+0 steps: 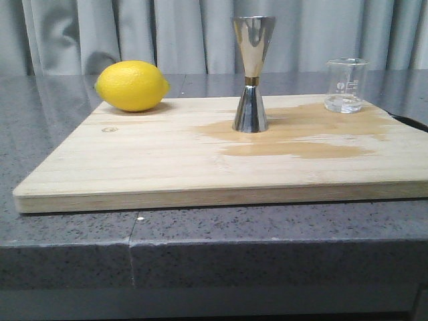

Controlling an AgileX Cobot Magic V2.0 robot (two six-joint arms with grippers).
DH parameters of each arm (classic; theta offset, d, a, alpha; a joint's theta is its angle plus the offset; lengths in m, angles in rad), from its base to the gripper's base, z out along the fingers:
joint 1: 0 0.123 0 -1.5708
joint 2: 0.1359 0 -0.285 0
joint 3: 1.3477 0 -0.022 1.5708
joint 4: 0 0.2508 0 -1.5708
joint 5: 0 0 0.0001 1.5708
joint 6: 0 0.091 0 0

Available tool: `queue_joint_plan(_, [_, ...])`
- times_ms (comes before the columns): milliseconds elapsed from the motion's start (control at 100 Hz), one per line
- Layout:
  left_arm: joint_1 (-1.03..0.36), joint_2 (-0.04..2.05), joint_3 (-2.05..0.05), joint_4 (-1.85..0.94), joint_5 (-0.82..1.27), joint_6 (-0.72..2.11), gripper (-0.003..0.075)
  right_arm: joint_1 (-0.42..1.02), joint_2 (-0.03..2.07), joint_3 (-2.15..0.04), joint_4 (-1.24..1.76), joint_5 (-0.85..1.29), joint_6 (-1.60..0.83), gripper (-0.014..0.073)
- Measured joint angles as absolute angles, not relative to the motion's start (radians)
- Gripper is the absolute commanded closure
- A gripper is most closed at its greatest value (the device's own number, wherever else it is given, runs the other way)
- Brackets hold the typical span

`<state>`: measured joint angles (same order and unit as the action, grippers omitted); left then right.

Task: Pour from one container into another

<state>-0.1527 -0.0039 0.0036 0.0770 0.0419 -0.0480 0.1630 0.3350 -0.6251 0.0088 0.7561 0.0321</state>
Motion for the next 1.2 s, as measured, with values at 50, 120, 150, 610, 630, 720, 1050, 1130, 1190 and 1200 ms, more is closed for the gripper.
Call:
queue_joint_plan(50, [-0.153, -0.004, 0.004, 0.077, 0.042, -0.048, 0.0739, 0.163, 0.335, -0.625, 0.009, 0.756, 0.032, 0.0669])
queue_joint_plan(120, [-0.153, -0.004, 0.004, 0.077, 0.042, -0.048, 0.0739, 0.163, 0.335, -0.625, 0.009, 0.756, 0.032, 0.0669])
queue_joint_plan(150, [-0.153, -0.004, 0.004, 0.077, 0.042, -0.048, 0.0739, 0.163, 0.335, -0.625, 0.009, 0.756, 0.032, 0.0669])
queue_joint_plan(610, [-0.153, -0.004, 0.004, 0.077, 0.042, -0.050, 0.0739, 0.056, 0.062, -0.201, 0.035, 0.283, 0.032, 0.0669])
queue_joint_plan(630, [-0.153, -0.004, 0.004, 0.077, 0.042, -0.050, 0.0739, 0.056, 0.052, -0.176, 0.038, 0.268, 0.032, 0.0669])
queue_joint_plan(720, [-0.153, -0.004, 0.004, 0.077, 0.042, -0.050, 0.0739, 0.056, 0.019, -0.081, 0.054, 0.170, 0.032, 0.0669])
queue_joint_plan(1050, [-0.153, -0.004, 0.004, 0.077, 0.039, -0.050, 0.0739, 0.056, -0.009, 0.014, 0.061, -0.039, 0.032, 0.0669])
queue_joint_plan(1130, [-0.153, -0.004, 0.004, 0.077, 0.039, -0.050, 0.0739, 0.056, -0.009, 0.014, 0.061, -0.046, 0.032, 0.0669])
queue_joint_plan(1190, [-0.153, -0.004, 0.004, 0.077, 0.039, -0.050, 0.0739, 0.056, -0.009, 0.014, 0.061, -0.047, 0.032, 0.0669])
queue_joint_plan(1200, [-0.153, -0.004, 0.004, 0.077, 0.039, -0.050, 0.0739, 0.056, -0.009, 0.014, 0.061, -0.047, 0.032, 0.0669])
